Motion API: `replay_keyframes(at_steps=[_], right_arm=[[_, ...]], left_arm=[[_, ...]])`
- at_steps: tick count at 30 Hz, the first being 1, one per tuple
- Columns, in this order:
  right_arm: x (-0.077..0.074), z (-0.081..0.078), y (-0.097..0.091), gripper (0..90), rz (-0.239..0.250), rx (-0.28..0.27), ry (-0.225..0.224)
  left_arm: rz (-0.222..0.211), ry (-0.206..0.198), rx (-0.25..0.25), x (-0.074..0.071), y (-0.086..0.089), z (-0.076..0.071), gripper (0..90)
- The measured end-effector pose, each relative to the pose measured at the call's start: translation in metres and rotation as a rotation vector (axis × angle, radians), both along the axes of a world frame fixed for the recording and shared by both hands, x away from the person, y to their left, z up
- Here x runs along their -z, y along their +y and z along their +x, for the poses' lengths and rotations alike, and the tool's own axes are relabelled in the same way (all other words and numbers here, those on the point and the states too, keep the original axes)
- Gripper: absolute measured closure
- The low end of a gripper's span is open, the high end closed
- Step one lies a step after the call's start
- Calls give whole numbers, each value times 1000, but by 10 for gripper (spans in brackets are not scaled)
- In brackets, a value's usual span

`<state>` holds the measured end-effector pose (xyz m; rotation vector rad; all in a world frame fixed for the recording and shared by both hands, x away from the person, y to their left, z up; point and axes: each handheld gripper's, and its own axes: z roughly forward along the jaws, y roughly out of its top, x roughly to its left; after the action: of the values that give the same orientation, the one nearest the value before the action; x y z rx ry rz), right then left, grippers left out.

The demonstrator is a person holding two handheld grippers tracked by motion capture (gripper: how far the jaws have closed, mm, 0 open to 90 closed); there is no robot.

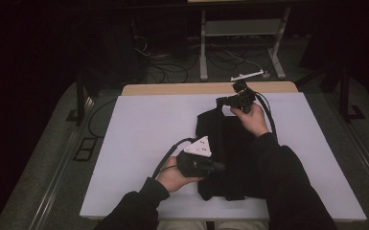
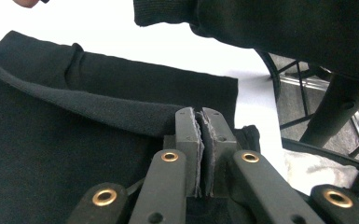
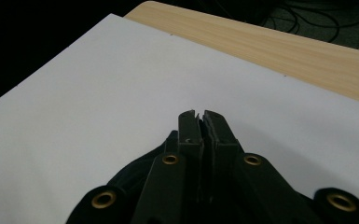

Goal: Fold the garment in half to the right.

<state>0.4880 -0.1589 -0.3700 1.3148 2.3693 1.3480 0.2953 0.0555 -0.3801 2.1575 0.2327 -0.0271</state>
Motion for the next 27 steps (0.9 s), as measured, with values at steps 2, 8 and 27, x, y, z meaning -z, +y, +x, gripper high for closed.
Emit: replay_keyframes(at_steps=[2, 8, 27], right_arm=[[1, 0, -3, 847, 4, 5, 2], [1, -1, -12, 847, 13, 18, 3], [5, -5, -40, 847, 31, 62, 13]], left_arm=[[-1, -1, 6, 0, -3, 0, 849], [-10, 5, 15, -1, -10, 2, 849], [-8, 4, 55, -3, -36, 4, 849]])
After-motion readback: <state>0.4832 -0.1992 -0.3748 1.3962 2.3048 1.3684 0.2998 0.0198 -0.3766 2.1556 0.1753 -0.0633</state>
